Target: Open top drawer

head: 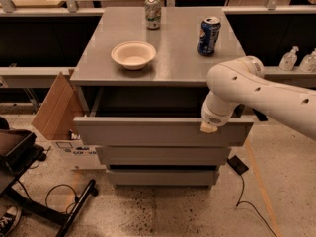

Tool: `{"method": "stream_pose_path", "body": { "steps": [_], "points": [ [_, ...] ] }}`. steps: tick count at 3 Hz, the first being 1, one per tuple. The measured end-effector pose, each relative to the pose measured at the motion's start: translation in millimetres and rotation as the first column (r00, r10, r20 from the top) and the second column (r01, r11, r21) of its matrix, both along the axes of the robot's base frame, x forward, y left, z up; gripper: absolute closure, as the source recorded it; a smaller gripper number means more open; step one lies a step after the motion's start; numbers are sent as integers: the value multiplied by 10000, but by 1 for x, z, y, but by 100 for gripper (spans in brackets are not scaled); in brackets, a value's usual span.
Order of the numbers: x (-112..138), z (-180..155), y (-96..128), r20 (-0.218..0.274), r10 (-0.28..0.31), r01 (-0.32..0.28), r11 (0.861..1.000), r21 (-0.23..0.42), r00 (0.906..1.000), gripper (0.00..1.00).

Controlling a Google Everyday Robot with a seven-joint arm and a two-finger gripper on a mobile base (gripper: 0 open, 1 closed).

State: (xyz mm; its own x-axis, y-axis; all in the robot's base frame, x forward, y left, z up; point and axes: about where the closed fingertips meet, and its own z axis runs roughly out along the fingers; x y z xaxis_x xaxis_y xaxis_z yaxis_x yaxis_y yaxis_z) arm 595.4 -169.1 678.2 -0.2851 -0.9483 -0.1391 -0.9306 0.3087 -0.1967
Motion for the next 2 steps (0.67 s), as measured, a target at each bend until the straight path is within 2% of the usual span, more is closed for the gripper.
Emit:
{"method": "stream_pose_path", "body": {
  "steps": [2],
  "points": [
    [0, 1, 0, -1, 0, 0, 10000, 0, 10000, 36]
  ]
}}
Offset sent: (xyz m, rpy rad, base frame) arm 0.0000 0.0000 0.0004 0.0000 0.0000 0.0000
